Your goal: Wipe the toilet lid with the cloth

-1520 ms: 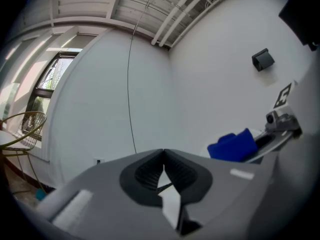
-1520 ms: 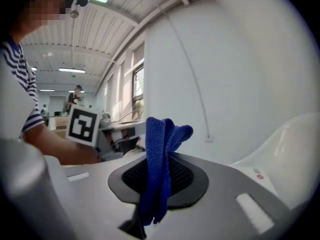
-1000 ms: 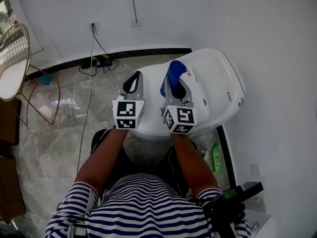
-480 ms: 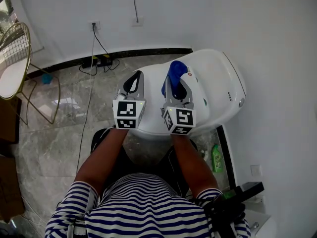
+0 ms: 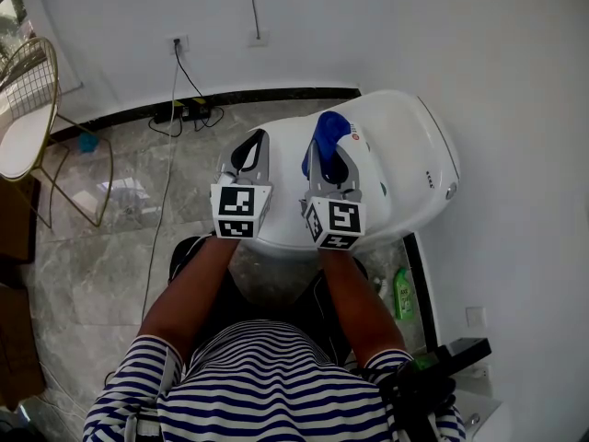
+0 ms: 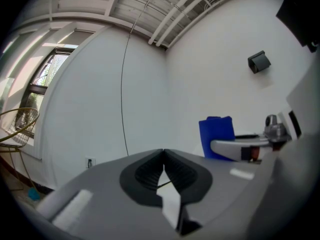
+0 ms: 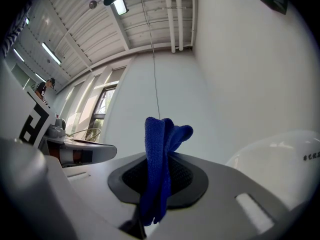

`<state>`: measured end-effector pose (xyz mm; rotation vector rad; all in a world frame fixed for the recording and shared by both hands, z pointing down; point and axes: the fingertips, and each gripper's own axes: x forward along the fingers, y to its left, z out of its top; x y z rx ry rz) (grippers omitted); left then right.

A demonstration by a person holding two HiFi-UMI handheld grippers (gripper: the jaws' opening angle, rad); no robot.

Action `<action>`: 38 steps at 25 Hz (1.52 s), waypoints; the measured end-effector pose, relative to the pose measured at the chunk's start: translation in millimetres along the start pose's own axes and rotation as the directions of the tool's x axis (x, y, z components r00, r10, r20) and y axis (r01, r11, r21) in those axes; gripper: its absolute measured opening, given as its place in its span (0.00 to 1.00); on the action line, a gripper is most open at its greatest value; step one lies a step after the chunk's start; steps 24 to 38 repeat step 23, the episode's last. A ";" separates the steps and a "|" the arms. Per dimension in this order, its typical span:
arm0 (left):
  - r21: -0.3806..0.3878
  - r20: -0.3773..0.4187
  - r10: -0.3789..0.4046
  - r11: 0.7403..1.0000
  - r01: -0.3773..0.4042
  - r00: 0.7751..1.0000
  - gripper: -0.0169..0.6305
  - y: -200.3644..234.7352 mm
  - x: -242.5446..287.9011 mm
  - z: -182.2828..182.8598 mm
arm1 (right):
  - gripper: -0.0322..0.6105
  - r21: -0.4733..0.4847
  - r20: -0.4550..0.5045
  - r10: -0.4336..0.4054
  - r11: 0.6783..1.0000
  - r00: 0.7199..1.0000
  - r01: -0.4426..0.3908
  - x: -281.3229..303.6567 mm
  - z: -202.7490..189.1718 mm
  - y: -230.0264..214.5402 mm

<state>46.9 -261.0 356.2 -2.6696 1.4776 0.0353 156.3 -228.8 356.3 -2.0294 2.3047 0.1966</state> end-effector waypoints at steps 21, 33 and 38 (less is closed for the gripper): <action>0.003 0.008 0.002 1.000 -0.002 1.000 0.03 0.0 -4.5 1.5 | 0.15 -0.001 -0.003 0.005 1.000 1.000 -0.005 -3.0 0.3 4.4; 0.003 0.008 0.001 1.000 -0.001 1.000 0.03 -0.5 -5.1 1.9 | 0.15 0.001 -0.003 0.005 1.000 1.000 -0.005 -4.2 0.5 4.7; 0.003 0.008 0.001 1.000 -0.001 1.000 0.03 -0.5 -5.1 1.9 | 0.15 0.001 -0.003 0.005 1.000 1.000 -0.005 -4.2 0.5 4.7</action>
